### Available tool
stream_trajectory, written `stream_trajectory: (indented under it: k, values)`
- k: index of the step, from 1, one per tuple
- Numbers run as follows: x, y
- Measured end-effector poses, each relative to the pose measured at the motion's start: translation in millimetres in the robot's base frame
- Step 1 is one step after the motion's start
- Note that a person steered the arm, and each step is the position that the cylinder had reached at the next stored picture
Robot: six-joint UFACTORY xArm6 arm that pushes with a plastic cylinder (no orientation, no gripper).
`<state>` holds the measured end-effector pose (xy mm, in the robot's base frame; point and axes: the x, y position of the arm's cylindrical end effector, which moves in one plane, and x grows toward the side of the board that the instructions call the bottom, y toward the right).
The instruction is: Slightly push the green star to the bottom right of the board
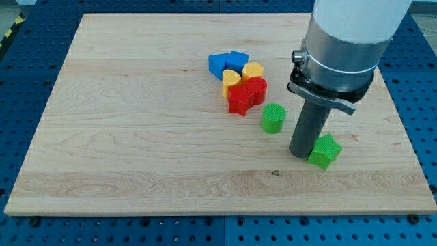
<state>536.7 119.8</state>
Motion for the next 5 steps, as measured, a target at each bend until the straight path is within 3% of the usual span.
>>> stream_trajectory:
  k: [3, 5]
  values:
    - [0.0, 18.8]
    - [-21.6, 20.4]
